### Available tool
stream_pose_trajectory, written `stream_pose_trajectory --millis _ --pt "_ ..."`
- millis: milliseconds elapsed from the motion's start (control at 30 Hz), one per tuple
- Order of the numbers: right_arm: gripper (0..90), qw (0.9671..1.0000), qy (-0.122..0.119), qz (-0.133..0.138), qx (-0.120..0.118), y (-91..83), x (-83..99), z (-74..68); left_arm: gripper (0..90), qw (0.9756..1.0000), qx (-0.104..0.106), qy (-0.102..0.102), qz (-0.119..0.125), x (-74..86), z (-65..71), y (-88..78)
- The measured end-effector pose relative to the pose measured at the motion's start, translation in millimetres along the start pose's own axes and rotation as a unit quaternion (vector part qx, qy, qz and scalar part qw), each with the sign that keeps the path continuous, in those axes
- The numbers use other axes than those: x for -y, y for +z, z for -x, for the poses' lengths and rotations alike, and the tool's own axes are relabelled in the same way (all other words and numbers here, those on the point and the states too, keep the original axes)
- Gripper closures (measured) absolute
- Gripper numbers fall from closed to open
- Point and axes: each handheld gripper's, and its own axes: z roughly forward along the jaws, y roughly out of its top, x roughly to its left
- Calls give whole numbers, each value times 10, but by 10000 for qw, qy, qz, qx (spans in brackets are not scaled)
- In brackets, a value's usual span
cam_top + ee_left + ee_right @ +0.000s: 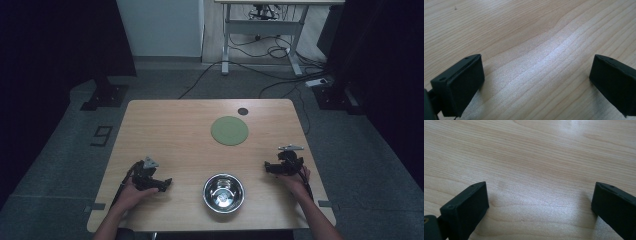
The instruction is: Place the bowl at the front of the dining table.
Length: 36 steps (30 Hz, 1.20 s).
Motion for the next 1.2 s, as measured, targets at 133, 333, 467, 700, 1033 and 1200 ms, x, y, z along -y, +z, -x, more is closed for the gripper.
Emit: stream_pose_trajectory --millis 133,333,467,700,1033,1200 --pt "10 10000 -7 -78 2 1 -19 1 0 10000 3 0 1 0 0 0" --pt "45 9999 14 -167 12 -21 -33 4 0 10000 6 8 7 1 3 0" --pt "73 9998 14 -192 10 -34 -42 9 0 10000 7 11 7 1 3 0" --pt "129 10000 -10 -64 -59 -94 -68 -16 0 10000 12 14 -2 0 3 -1" --pt "145 9993 130 179 -313 -230 -93 6 0 10000 21 20 -5 0 8 -2" --pt "152 9984 56 290 -490 -318 -119 -50 0 10000 22 24 -8 0 9 -2"
